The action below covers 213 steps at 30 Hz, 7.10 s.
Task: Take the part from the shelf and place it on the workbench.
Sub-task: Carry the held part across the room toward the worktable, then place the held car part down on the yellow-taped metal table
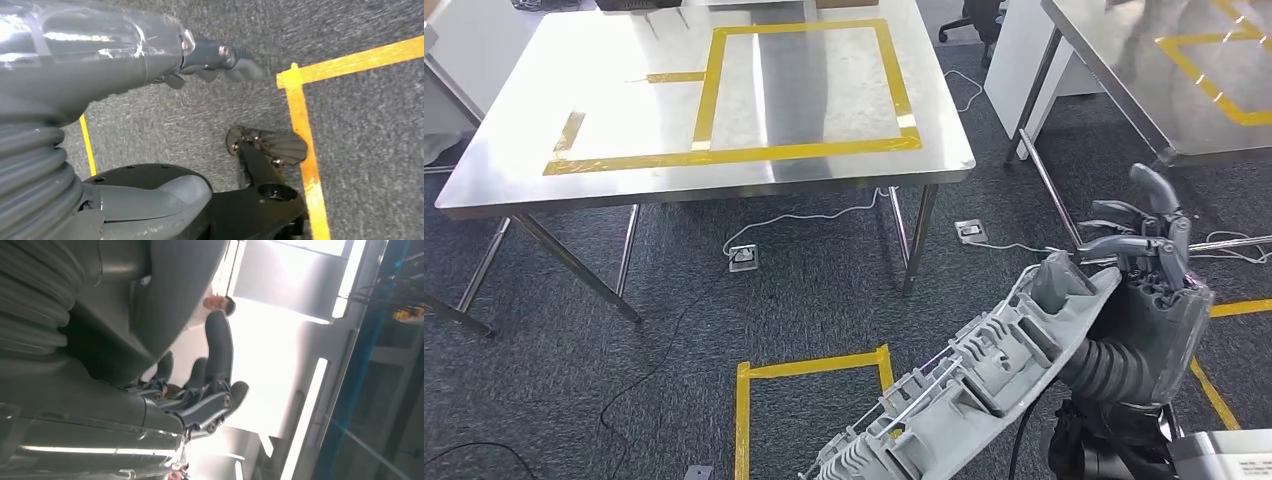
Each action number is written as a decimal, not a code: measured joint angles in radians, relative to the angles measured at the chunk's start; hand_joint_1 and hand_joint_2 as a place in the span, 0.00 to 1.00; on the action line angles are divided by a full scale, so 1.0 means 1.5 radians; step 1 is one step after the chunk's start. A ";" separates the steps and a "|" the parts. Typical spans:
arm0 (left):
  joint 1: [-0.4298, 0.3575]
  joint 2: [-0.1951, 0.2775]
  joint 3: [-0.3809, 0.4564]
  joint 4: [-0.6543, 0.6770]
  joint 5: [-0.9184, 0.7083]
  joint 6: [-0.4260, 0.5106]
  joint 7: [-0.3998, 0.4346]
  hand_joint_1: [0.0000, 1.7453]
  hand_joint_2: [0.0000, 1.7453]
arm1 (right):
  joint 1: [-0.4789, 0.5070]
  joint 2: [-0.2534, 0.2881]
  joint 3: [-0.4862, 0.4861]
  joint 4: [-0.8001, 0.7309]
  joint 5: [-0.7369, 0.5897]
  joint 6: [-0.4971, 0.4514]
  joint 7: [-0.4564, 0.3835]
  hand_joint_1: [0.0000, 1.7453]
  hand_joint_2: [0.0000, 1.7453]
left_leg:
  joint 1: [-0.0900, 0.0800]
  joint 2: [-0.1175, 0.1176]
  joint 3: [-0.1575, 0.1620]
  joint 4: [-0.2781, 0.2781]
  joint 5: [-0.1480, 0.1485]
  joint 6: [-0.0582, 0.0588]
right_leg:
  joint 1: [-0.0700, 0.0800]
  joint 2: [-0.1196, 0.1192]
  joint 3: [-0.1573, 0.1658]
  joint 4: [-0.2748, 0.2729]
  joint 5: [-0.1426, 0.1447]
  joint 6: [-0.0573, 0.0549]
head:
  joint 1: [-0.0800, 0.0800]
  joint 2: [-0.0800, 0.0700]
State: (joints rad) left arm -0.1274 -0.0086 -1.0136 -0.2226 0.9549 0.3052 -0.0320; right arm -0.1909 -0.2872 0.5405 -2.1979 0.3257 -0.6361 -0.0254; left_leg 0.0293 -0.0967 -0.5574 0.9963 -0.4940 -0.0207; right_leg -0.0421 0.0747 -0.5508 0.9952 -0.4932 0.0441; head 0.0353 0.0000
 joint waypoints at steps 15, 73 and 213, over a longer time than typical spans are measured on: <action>0.003 0.000 0.000 0.000 -0.001 0.000 -0.001 0.00 1.00 | -0.003 -0.003 0.000 -0.002 0.001 0.000 0.000 1.00 1.00 | -0.025 0.119 -0.037 0.030 0.011 0.021 | 0.025 -0.124 0.034 0.000 -0.032 -0.018 | -0.050 0.000; 0.006 0.000 0.000 0.000 0.003 -0.008 -0.004 0.00 1.00 | 0.001 -0.003 0.000 -0.002 -0.024 -0.001 -0.006 1.00 1.00 | -0.024 0.088 -0.033 0.025 0.007 0.031 | 0.022 -0.132 0.048 -0.012 -0.038 -0.011 | -0.008 0.000; 0.003 -0.004 0.000 0.000 0.001 -0.007 -0.004 0.00 1.00 | 0.015 0.002 -0.017 -0.011 -0.027 -0.005 -0.025 1.00 1.00 | -0.011 0.062 -0.093 0.186 -0.087 0.002 | 0.029 -0.054 0.017 -0.017 -0.004 -0.051 | 0.000 0.000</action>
State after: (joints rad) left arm -0.1232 -0.0153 -1.0132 -0.2222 0.9563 0.2939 -0.0385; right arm -0.1689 -0.2845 0.5146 -2.2146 0.2857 -0.6435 -0.0622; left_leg 0.0135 -0.0041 -0.6973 1.2758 -0.6240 -0.0182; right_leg 0.0020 -0.0064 -0.5251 0.9692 -0.4998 -0.0326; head 0.0352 0.0000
